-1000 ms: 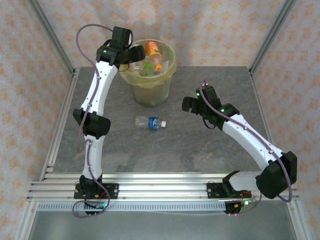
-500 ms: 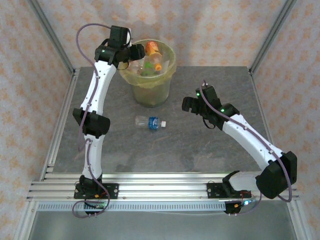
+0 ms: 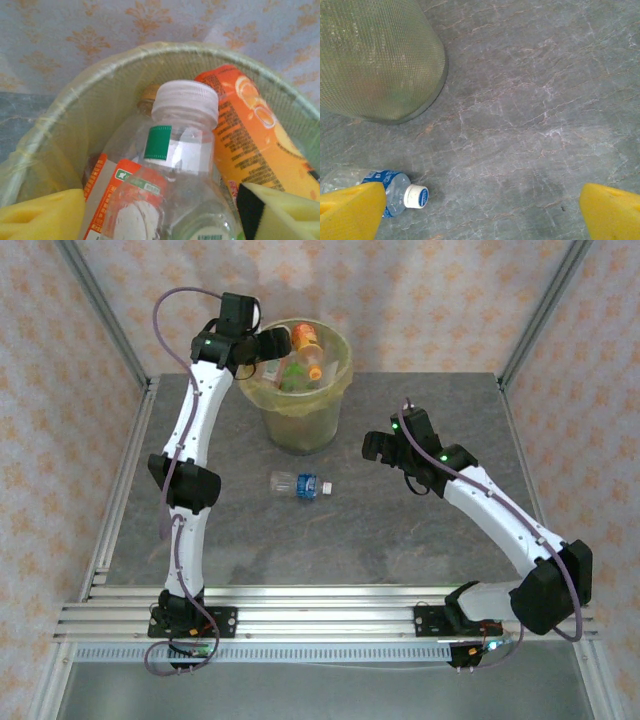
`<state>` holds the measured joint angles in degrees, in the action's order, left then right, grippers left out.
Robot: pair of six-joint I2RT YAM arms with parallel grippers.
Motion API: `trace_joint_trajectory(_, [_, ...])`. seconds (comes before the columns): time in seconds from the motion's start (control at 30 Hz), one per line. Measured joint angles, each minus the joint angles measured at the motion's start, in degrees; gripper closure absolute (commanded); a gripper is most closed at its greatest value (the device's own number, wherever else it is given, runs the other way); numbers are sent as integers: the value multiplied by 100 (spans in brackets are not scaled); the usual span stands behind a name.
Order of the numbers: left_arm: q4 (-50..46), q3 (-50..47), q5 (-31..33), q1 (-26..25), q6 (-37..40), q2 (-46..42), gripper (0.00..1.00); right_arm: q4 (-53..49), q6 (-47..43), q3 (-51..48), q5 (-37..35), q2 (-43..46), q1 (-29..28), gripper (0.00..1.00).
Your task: Put the plastic bottles in the bin
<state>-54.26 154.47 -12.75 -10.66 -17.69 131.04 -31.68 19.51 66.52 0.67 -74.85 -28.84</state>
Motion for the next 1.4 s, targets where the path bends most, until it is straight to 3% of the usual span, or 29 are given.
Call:
trace_joint_trajectory(0.17, [2, 0, 240, 0, 4, -372, 1, 116, -59, 0, 352, -2, 0, 1])
trace_joint_trajectory(0.47, [4, -415, 726, 0, -42, -1875, 0, 728, -374, -363, 1246, -33, -2, 1])
trace_joint_trajectory(0.6, [175, -1759, 940, 0, -151, -2973, 0, 964, -612, -435, 1513, -271, -144, 1])
trace_joint_trajectory(0.87, [1032, -6000, 1552, 0, -850, -5506, 0, 1381, -822, -426, 1779, -1161, -446, 1])
trace_joint_trajectory(1.0, [1322, -7624, 1825, 0, -1370, -6507, 0, 1547, -846, -369, 1899, -1611, -461, 1])
trace_joint_trajectory(1.2, [1517, -9204, 1987, 0, -2017, -7447, 0, 1910, -844, -177, 2164, -2312, -544, 1])
trace_joint_trajectory(1.4, [1519, -9691, 2094, 0, -2354, -7667, 0, 2192, -841, 177, 2507, -2988, -658, 4])
